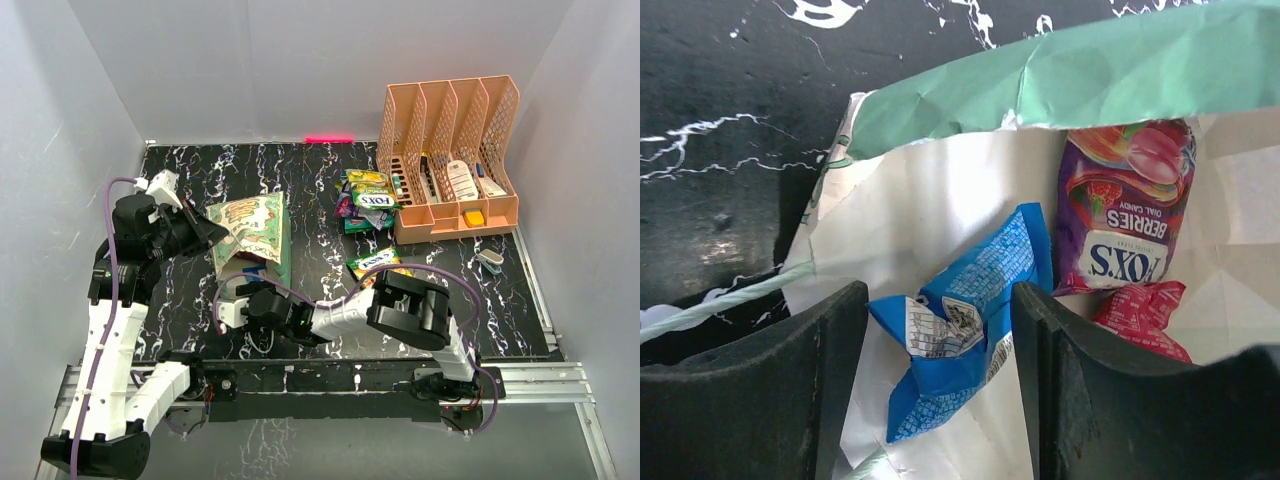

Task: Take the snacks out of the paper bag

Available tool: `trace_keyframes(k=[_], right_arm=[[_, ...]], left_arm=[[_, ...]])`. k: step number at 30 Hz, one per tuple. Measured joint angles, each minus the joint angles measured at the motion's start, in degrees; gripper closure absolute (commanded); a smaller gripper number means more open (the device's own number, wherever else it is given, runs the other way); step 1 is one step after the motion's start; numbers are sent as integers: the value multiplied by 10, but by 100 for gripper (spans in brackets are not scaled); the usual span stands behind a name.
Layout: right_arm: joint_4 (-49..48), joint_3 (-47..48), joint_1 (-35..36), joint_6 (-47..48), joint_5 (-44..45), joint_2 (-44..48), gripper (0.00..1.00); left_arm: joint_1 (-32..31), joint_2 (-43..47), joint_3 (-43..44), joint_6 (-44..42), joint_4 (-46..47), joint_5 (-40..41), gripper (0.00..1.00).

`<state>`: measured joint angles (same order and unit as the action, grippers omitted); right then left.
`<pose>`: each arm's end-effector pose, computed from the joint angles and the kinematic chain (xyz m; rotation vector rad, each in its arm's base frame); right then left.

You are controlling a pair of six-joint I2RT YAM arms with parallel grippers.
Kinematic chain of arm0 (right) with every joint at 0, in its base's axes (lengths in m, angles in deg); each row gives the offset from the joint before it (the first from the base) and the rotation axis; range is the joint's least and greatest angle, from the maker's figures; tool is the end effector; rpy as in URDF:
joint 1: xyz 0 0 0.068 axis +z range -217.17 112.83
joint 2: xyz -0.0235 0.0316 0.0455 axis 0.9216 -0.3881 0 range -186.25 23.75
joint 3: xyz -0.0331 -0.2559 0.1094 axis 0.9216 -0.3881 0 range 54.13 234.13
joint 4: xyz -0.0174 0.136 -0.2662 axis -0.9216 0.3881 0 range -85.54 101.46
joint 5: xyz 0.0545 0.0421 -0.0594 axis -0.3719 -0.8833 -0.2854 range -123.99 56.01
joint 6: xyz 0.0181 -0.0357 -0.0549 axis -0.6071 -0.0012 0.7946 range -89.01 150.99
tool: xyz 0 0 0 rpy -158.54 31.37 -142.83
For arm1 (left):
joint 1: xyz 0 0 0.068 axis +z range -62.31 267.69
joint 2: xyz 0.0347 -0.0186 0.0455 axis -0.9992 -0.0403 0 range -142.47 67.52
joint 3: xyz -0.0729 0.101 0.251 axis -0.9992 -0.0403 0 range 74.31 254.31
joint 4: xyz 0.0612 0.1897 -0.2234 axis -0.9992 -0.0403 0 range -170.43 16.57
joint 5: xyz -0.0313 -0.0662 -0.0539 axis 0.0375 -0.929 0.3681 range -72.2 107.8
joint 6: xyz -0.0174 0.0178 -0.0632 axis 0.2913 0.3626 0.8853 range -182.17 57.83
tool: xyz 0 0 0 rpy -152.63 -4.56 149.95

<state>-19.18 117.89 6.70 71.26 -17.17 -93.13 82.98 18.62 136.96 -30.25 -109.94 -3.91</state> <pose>0.1463 0.4490 0.1017 -1.6277 1.2653 0.0555 0.2167 -0.0381 0.3961 -0.2234 2.0107 -0.7847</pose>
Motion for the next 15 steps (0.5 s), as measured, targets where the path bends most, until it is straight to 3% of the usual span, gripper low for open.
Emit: trace_keyframes(k=[4,8,15], right_arm=[[0,8,0,2,28,-11,50],[2,10,0,1,38,-11,68],[25,9,-2,-11,41,-9,81]], left_arm=[[0,0,0,-2,0,0,100],[0,0,0,-4,0,0,100],[0,0,0,-4,0,0,100]])
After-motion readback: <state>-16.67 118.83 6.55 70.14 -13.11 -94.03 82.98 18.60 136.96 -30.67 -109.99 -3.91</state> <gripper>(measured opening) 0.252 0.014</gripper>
